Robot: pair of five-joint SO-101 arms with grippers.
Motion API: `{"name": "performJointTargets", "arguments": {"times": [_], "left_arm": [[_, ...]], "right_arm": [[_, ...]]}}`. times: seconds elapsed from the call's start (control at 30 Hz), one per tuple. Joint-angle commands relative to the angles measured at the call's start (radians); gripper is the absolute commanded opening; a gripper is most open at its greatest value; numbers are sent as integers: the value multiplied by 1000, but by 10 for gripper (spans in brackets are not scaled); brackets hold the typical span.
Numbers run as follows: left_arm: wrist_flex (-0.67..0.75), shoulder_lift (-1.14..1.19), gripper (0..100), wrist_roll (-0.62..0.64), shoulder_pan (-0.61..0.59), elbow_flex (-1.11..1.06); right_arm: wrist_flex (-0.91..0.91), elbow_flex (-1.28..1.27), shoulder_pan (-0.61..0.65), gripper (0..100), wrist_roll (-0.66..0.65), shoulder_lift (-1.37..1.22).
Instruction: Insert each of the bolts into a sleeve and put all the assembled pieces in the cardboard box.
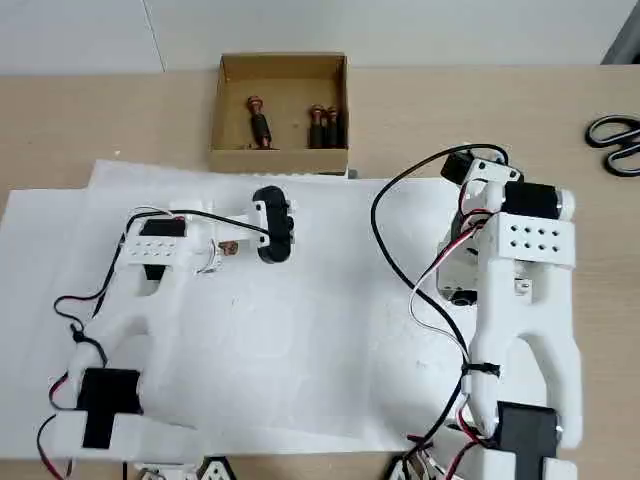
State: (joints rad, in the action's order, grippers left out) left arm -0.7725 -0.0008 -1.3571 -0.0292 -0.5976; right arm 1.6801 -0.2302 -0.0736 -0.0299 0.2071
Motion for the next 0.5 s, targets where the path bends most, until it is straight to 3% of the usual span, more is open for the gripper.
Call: {"name": "performJointTargets", "arguments": {"times": [0.0, 0.37, 0.47], "left_arm": [[37, 29, 122, -394, 12, 53], [34, 209, 121, -342, 18, 199], [32, 235, 71, -342, 20, 197]], "right_arm": [[2, 11, -5, 3, 2, 41], [8, 11, -5, 3, 2, 45], [8, 12, -5, 3, 2, 47]]}}
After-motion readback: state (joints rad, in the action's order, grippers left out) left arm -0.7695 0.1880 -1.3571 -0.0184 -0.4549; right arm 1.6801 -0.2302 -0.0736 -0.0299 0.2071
